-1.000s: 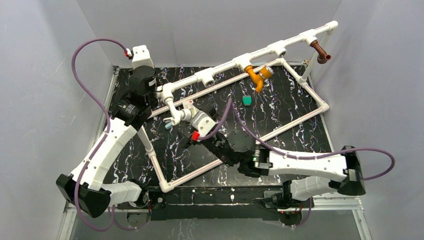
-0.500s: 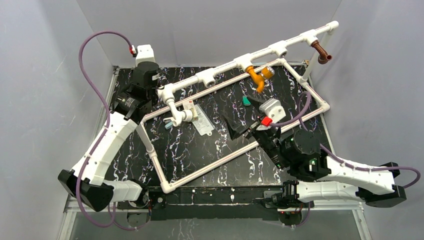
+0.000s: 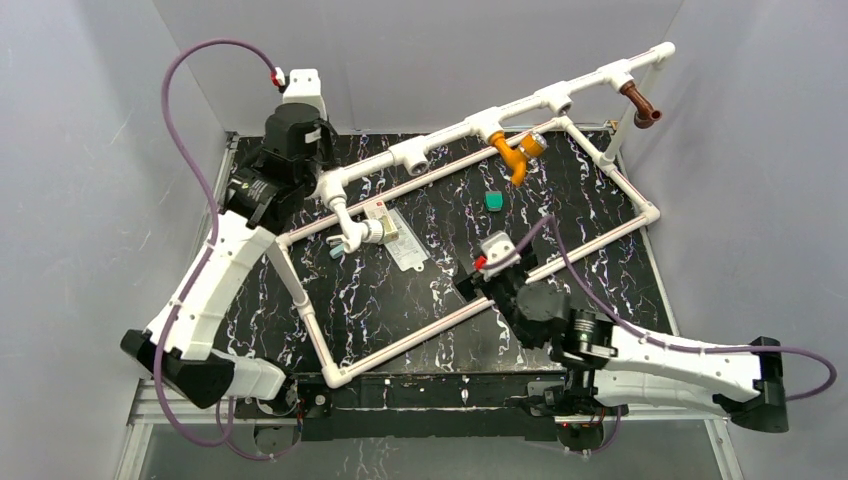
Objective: Install the water faucets
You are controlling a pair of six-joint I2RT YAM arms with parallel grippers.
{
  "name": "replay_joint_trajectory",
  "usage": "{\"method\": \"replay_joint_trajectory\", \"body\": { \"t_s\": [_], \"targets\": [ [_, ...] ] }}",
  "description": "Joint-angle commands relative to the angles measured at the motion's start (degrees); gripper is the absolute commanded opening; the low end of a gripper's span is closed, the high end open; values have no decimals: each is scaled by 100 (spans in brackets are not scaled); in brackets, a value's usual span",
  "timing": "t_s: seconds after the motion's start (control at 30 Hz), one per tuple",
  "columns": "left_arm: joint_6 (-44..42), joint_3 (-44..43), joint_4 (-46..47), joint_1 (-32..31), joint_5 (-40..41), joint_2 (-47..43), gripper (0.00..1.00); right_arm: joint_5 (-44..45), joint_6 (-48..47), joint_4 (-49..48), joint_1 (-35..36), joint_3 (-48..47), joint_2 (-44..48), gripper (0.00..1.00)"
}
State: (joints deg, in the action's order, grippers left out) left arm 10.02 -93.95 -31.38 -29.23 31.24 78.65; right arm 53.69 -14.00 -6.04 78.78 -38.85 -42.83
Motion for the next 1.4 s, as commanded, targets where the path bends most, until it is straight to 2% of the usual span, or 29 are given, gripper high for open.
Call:
{"method": "replay_joint_trajectory", "body": {
  "t_s": [0.0, 0.27, 0.37, 0.43, 0.53, 0.77, 0.93, 1.13, 1.2, 1.27, 1.37],
  "targets": [
    [-7, -475, 459, -153, -1226, -663, 10, -587, 340, -339, -1164, 377, -373, 99],
    [324, -457, 706, -153, -2683, -1331, 12, -2292, 686, -1868, -3334, 1363, -1009, 97],
    [439, -323, 696, -153, -3013, -1589, 13, -2725, 1289, -2265, -4279, 1564, -1447, 99],
    [443, -240, 633, -153, -3095, -1770, 14, -3127, 1689, -2620, -4821, 1703, -1616, 99],
    [389, -147, 473, -153, -3098, -1958, 16, -3696, 1580, -3088, -5463, 1818, -1882, 99],
    [282, 148, 232, -153, -3079, -2421, 23, -4114, 1914, -3492, -6902, 1776, -2630, 99],
    [171, 432, 174, -153, -3003, -2743, 35, -4154, 1904, -4504, -7329, 1923, -3367, 99],
    [-28, 586, -28, -153, -3007, -3059, 61, -4278, 1691, -4583, -7481, 1872, -3856, 99],
    [-128, 644, -100, -153, -3006, -3157, 66, -4131, 1821, -5012, -7491, 2155, -3956, 99],
    [-228, 701, -141, -153, -2953, -3229, 69, -4256, 1690, -5951, -7489, 2500, -4143, 99],
    [-370, 682, -261, -153, -2880, -3283, 73, -4328, 1680, -6844, -7487, 2848, -4558, 99]
  ]
}}
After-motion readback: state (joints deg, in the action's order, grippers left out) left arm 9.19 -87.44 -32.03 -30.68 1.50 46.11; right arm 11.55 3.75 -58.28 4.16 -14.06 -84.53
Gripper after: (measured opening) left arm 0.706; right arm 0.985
